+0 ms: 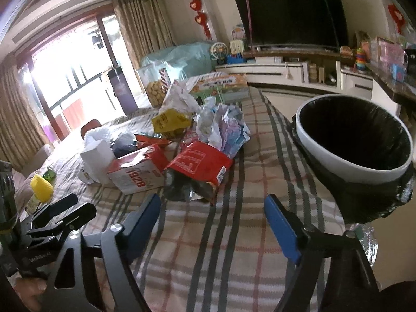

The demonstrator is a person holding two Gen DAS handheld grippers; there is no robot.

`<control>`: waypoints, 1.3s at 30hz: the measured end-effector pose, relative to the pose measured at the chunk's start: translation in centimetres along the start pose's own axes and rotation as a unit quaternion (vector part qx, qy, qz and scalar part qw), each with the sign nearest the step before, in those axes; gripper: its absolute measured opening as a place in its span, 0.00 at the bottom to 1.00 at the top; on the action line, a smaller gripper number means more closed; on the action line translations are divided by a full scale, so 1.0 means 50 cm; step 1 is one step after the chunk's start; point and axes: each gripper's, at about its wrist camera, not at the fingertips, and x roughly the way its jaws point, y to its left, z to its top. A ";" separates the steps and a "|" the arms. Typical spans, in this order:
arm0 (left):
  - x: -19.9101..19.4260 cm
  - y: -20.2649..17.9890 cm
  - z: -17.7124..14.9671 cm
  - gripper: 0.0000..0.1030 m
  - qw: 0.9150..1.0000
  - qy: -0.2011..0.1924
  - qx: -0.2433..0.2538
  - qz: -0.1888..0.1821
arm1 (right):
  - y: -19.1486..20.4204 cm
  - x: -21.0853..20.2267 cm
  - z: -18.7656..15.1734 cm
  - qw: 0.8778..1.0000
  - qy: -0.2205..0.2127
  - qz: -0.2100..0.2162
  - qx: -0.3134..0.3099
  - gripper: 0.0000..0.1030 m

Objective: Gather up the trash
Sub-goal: 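Grasp the red snack bag with the right tool while the left tool grasps the red carton, then carry the red bag and red carton in both tools over the black bin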

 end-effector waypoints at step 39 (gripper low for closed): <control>0.122 -0.054 0.061 0.06 0.994 0.069 0.044 -0.066 | -0.081 0.000 0.016 0.998 0.041 0.042 0.033 0.10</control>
